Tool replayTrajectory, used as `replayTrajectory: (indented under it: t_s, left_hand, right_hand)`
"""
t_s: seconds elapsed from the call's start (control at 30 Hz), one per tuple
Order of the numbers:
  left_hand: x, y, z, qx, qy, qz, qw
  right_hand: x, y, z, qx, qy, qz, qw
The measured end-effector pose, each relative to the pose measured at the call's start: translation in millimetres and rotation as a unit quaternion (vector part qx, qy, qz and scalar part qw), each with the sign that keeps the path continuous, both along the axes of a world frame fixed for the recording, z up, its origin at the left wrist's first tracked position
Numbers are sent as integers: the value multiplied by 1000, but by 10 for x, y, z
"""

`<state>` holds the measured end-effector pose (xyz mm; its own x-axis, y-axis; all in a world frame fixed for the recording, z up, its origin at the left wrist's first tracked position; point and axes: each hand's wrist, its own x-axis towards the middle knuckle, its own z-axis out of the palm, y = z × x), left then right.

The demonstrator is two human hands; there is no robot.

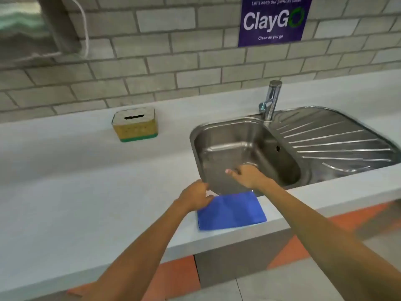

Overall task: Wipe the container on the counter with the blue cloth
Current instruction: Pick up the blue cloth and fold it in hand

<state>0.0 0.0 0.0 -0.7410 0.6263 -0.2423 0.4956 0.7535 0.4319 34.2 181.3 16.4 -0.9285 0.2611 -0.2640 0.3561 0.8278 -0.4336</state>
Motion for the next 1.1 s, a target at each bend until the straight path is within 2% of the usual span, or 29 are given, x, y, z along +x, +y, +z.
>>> replayTrajectory:
  t_s: [0.1,0.27,0.33,0.43,0.53,0.73,0.8,0.87,0.93,1.0,1.1]
  left_hand:
    - [126,33,-136,-51,-1,-1,999]
    - [173,123,-205,-84,49,20,995]
    - [174,145,-201,-88,32,35,995]
    - [131,111,-186,-6,-81,97,992]
    - [57,56,-77,100,-193,173,961]
    - [-178,-30,398,253,-258,239,901]
    - [-306,-45,578,289,-257,250,888]
    - [-438,-36,737,296,-225,252,893]
    - [-559,-10,861,285,-185,243,909]
    - [-661,24,951,274,-166,225,920]
    - [-786,56,1041,262,-171,184,932]
  right_hand:
    - [112,58,-110,-18,-17,-3,1000]
    - [160,137,-129,-29,-8,5,1000]
    - [157,158,-120,-30,-4,11,999]
    - [126,169,-103,-28,0,17,999]
    - [53,168,-63,-36,33,13,999]
    - [-122,13,-26,-103,145,-28,984]
    - [-209,-77,-53,-161,166,-57,971]
    - [-294,-186,-71,-256,154,-100,949]
    - [-388,-325,-57,-404,82,-147,899]
    - [-501,-458,-14,-549,5,-158,821]
    - [-736,-624,28,-698,18,-159,698]
